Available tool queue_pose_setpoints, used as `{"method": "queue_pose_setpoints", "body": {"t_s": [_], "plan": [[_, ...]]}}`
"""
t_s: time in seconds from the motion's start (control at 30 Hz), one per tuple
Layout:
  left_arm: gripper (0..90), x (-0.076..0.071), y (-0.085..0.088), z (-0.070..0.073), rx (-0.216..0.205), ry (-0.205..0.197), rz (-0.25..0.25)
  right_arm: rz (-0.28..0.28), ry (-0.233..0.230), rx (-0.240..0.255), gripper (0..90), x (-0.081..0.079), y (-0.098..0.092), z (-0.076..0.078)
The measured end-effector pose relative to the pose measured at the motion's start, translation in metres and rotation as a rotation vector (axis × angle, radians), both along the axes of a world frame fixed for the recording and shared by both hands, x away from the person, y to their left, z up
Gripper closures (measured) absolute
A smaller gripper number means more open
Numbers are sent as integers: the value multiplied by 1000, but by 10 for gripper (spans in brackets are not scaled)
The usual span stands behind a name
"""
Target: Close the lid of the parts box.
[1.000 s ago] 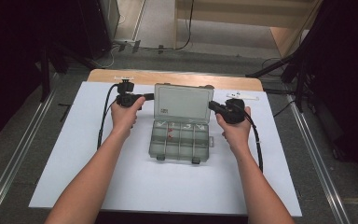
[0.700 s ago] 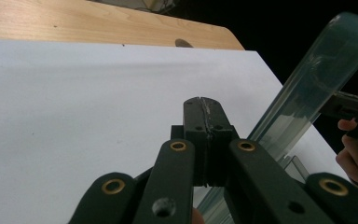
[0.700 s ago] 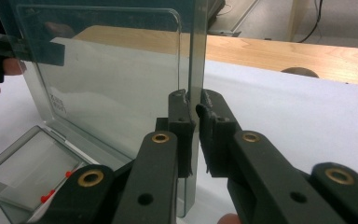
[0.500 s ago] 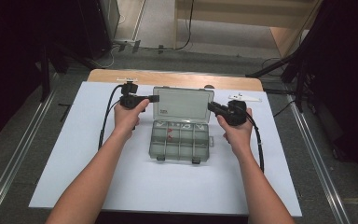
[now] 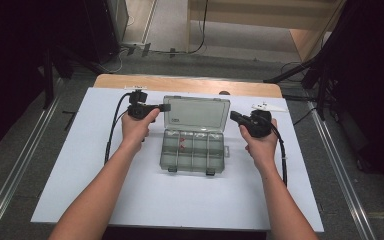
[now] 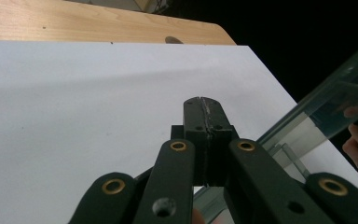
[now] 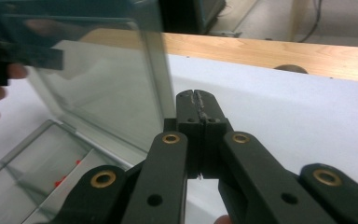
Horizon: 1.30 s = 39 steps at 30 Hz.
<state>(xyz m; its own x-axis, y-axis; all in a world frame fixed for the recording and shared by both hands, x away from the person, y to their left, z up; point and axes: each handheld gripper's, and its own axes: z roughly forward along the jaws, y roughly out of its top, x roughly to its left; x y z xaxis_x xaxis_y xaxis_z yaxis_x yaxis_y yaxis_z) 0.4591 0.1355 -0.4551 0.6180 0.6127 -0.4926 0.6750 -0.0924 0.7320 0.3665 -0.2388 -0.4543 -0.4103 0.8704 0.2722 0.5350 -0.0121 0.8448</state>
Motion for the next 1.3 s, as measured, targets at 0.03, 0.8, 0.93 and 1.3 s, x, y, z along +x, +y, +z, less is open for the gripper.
{"method": "queue_pose_setpoints", "body": {"t_s": [0.03, 0.8, 0.93, 1.3], "plan": [[900, -1, 0, 0, -4, -3, -1, -1, -2, -1, 900, 1, 1, 0], [900, -44, 10, 4, 7, -98, -35, 45, -53, 7, 900, -28, 14, 3], [900, -55, 8, 6, 21, -120, -52, 57, -60, 3, 900, -34, 16, 3], [900, -87, 10, 5, 35, -178, -64, 85, -74, -21, 900, -60, 20, -5]]}}
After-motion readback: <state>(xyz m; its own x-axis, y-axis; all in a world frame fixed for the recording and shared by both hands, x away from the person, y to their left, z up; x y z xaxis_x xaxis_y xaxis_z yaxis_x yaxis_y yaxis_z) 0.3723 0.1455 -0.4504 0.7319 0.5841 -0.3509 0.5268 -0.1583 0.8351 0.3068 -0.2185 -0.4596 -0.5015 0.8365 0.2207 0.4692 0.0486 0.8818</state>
